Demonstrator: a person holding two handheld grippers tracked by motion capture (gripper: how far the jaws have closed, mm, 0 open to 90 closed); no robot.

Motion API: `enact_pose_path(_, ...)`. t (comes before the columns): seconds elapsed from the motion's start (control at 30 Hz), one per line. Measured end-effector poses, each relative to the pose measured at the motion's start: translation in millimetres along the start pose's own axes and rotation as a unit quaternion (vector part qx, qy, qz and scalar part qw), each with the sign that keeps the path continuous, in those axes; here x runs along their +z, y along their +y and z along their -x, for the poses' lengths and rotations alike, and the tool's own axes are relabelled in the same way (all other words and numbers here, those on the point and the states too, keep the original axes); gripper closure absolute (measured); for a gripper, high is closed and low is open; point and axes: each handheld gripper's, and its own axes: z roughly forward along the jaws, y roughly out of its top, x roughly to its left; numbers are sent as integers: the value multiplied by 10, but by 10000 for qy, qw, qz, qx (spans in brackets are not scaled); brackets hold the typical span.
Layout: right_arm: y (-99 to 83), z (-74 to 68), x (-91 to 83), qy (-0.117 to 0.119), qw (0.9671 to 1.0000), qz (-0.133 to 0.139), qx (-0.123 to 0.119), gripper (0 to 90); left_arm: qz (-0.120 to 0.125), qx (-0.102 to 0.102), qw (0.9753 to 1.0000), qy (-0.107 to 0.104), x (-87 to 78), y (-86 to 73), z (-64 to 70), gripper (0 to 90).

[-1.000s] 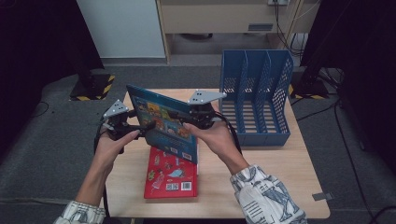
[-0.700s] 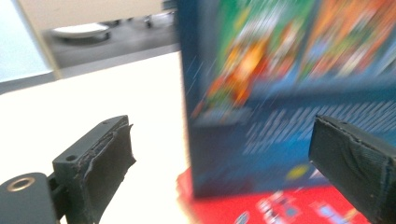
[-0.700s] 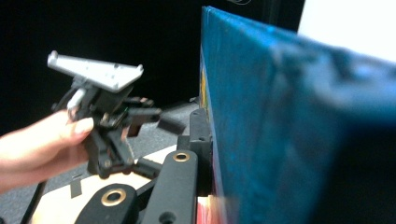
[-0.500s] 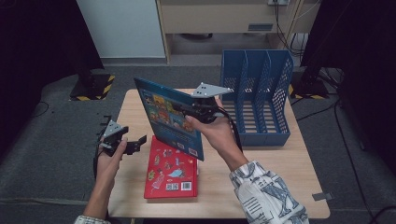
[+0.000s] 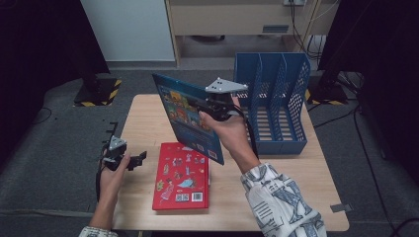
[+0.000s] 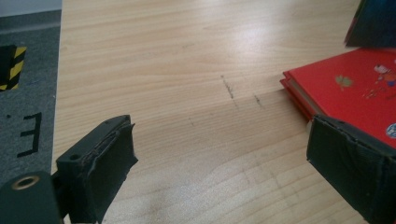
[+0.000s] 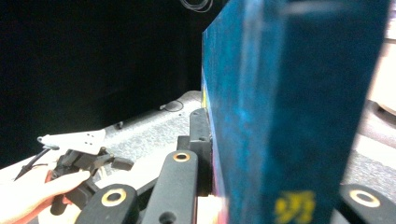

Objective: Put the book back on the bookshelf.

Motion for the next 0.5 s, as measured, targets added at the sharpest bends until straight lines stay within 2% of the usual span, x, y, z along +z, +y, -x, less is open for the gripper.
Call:
enact_pose_path(0.07,23,12,-12,-47,10000,21,15,825,-112,44,9999,43,25,-11,-6,70)
enact_pose_path(0.33,147,72,-75,-173,9997,141,134,824,-400,-39,9991,144,72,-52,-46,41)
enact_pose_path(0.5,198,93,-118,-253,9994,170,136,824,-496,-46,9985,214,92,-80,-63,37)
